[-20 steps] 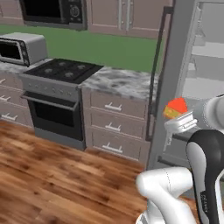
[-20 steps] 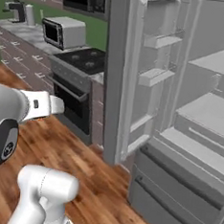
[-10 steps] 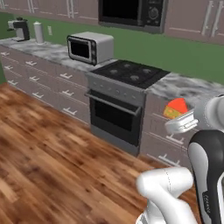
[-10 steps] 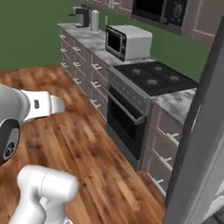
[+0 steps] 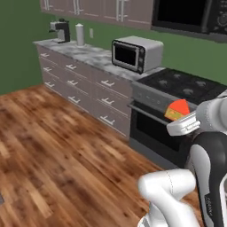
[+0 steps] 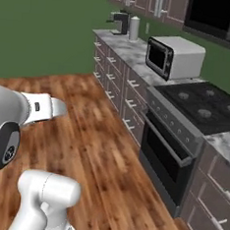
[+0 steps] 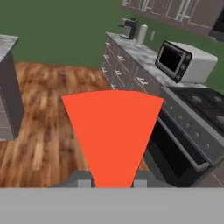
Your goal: Take the cheese, fish, and garlic from the fridge and place them on the plate on the dining counter to create an appetizer plate.
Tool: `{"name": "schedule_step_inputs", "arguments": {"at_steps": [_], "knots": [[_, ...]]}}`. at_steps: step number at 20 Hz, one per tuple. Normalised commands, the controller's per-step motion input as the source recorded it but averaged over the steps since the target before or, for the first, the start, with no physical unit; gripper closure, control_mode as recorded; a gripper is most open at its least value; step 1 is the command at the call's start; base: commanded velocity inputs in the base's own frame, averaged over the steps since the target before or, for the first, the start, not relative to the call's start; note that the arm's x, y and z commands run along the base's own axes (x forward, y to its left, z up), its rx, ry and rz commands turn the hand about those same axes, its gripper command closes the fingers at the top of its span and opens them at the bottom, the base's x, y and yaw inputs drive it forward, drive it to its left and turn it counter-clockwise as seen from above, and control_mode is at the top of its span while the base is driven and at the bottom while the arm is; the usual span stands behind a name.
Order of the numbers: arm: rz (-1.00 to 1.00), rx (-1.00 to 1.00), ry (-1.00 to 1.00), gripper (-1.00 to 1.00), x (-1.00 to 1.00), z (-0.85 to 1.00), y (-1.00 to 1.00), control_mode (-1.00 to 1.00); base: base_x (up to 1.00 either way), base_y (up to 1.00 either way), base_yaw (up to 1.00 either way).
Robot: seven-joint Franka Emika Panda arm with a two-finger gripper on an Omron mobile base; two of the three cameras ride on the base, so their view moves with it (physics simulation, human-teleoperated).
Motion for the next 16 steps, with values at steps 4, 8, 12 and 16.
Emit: {"name": "schedule_step_inputs", "arguments": {"at_steps": [4,8,12,16], "knots": [[0.0,0.0,0.0,1.0,0.0,0.0,0.0,1.0,1.0,0.0,0.28],[0.0,0.0,0.0,1.0,0.0,0.0,0.0,1.0,1.0,0.0,0.24],[0.0,0.0,0.0,1.0,0.0,0.0,0.0,1.0,1.0,0.0,0.22],[0.0,0.0,0.0,1.0,0.0,0.0,0.0,1.0,1.0,0.0,0.4]]}}
